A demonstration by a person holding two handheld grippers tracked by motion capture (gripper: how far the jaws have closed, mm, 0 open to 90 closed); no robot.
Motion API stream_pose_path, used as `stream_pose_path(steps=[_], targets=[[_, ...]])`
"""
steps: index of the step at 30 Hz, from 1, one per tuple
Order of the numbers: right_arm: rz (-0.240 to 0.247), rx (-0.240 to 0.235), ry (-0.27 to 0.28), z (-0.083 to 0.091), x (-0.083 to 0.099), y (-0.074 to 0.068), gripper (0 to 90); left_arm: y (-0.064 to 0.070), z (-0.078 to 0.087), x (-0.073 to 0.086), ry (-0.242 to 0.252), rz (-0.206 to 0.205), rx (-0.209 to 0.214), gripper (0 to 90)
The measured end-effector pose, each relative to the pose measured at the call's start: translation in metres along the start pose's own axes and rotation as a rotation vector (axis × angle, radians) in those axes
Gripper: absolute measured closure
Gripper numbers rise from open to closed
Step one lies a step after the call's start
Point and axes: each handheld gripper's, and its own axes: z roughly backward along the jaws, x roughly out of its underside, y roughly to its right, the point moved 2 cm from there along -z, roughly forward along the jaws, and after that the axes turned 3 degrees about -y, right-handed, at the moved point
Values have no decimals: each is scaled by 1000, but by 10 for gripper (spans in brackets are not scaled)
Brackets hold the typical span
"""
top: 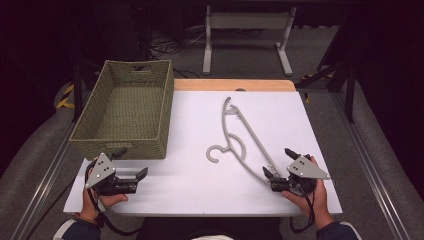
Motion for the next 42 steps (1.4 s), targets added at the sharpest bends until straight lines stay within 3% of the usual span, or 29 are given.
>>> stream_pose_path(steps=[1,5,7,12,16,18,21,26,34,40,42], targets=[[2,-24,-33,-2,2,-1,95,0,0,0,-6,-5,3,62],[16,-59,-59,-4,3,-5,109,1,-3,1,-13,-5,18,65],[15,-113,-86,-5,2,-7,118,3,-3,1,-21,-16,28,65],[9,-187,-116,-6,-7,-9,179,8,-5,6,-44,-18,51,64],[16,-220,-162,-11,-13,-12,225,14,-5,6,-56,-35,71,67],[54,-262,-231,-18,-17,-18,284,14,-7,5,-52,-38,75,71],[71,-266,-276,-22,-17,-20,293,15,-9,6,-64,-39,84,72],[64,-288,-373,-32,-18,-21,331,16,-10,6,-66,-42,94,72],[47,-309,-482,-42,-17,-16,390,16,-10,6,-68,-42,92,71],[43,-346,-560,-49,-12,-17,515,16,-11,7,-78,-39,95,73],[47,-370,-599,-53,-9,-20,609,16,-11,7,-78,-37,96,75]])
